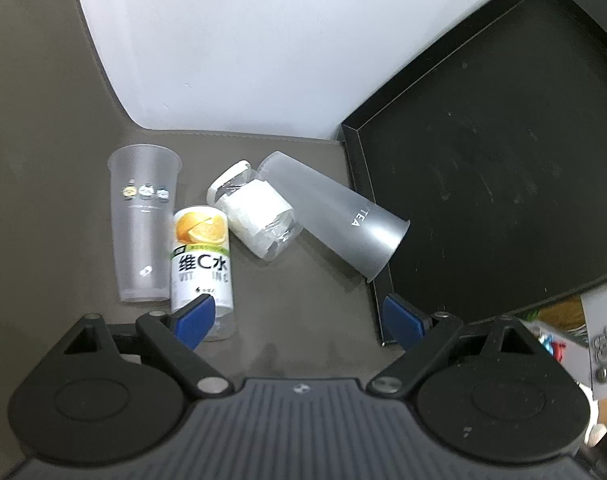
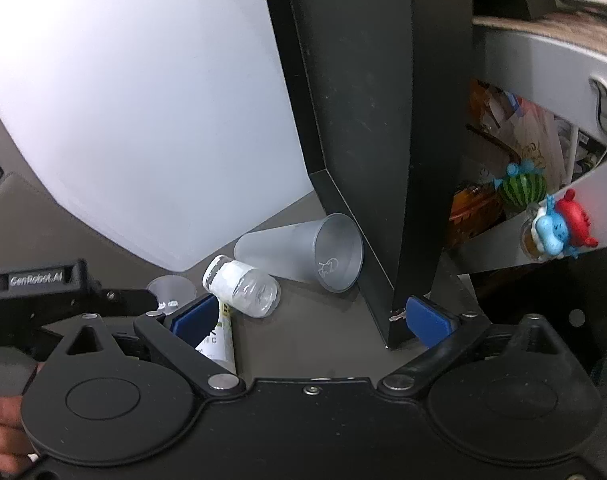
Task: Flip cup upright
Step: 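Move the left tool toward the frosted cup lying on its side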
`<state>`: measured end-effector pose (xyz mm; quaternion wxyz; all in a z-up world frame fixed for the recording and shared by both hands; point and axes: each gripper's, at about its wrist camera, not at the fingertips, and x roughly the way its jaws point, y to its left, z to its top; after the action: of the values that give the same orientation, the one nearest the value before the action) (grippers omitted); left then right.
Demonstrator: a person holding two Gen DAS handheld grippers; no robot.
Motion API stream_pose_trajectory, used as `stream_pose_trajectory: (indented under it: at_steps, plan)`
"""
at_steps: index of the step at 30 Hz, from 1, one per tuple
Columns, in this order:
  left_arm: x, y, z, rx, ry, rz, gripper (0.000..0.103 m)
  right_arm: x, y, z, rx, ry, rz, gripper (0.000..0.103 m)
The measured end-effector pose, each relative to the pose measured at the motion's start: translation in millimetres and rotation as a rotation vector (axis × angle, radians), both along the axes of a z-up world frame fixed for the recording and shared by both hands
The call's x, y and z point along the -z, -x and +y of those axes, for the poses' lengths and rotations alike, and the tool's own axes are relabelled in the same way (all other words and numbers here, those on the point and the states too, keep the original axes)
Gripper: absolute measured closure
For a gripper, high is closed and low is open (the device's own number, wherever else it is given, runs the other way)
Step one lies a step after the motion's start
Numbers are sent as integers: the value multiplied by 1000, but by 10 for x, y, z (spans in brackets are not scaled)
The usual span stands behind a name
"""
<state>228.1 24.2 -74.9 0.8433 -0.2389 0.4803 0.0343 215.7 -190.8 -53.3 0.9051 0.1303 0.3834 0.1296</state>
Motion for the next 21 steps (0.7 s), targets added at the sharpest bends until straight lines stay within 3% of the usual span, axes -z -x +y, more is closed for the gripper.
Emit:
stream_pose_trajectory:
  at_steps: [21]
  plan:
    - [530, -892, -73, -77, 219, 46, 15, 377, -119, -96, 103, -126, 67, 16]
